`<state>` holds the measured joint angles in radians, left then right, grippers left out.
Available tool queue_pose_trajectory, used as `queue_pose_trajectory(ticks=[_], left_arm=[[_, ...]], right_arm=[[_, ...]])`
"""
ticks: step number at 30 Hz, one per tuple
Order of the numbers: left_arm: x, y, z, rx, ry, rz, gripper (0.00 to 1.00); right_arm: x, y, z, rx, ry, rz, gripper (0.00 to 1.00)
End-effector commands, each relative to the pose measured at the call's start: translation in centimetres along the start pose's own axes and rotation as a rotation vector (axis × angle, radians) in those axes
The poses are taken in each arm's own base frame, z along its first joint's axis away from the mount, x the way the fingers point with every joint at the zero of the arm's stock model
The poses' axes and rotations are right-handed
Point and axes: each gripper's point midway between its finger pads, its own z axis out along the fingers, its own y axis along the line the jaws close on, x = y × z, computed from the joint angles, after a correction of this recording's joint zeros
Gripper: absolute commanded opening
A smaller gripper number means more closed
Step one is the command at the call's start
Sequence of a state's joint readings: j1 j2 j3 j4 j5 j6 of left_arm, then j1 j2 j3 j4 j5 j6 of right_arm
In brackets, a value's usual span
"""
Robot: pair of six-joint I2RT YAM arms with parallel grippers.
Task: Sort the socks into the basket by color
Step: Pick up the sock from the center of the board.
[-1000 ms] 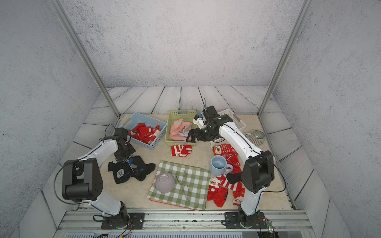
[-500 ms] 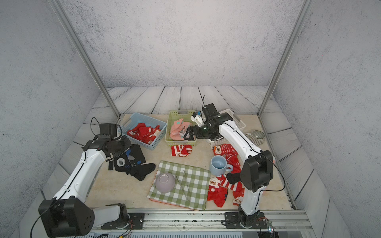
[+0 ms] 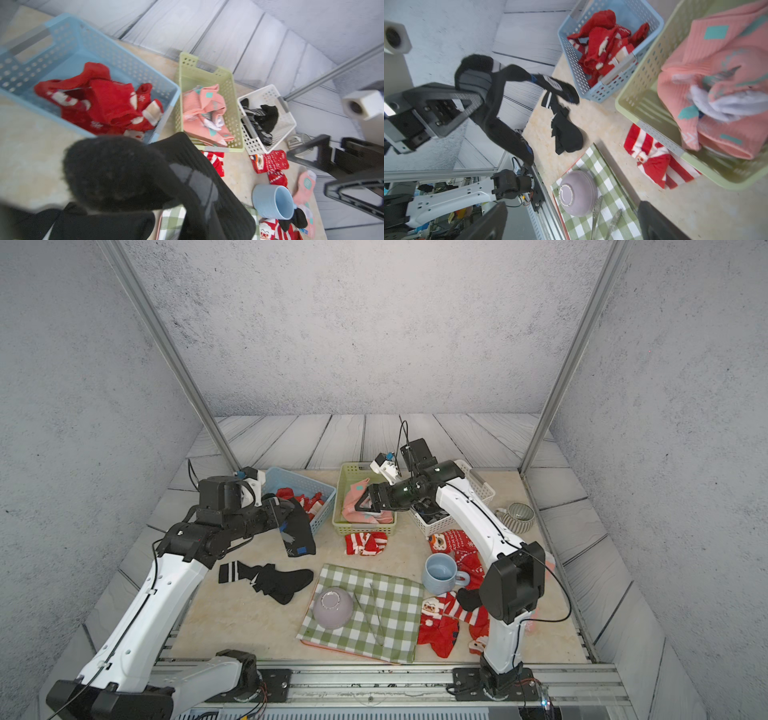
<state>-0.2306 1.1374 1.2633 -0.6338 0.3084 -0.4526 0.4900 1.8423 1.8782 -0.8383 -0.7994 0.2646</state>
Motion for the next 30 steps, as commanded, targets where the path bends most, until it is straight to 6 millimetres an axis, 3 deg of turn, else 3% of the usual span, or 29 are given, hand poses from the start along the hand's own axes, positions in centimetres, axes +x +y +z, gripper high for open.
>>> queue_pose_trajectory(ticks=[1,7,12,19,21,27,30], left_arm=[[-2.0,-4.9,-0.6,0.196,-0.057,0.143,0.00],[-3.1,-9.6,-0.7,0.420,-0.063,0.224,0.00],[-3.6,-11.5,-0.4,0.482,-0.051,0.262,0.00],[-3.8,-14.2,0.5,0.553,-0.041,0.290,0.00],[-4.0,-14.8,0.8,0.563,-0.041,0.299,0.00],[-5.0,-15.5,1.3,0.573,-0.057,0.313,0.00],[-5.4,-15.9,1.5,0.589,-0.059,0.317,0.00]], right_arm=[[-1.5,2.3,0.2,-0.136,-0.022,0.015,0.99],[-2.9,4.2,-0.4,-0.214,-0.067,-0.045,0.99],[-4.1,7.1,-1.6,-0.334,-0.111,-0.072,0.99],[-4.3,9.1,-1.5,-0.375,-0.119,-0.120,1.00],[-4.0,9.6,-1.3,-0.386,-0.109,-0.129,0.95],[-2.7,10.7,-1.7,-0.398,-0.094,-0.165,0.64],[-2.6,10.8,-2.1,-0.382,-0.104,-0.179,0.42]])
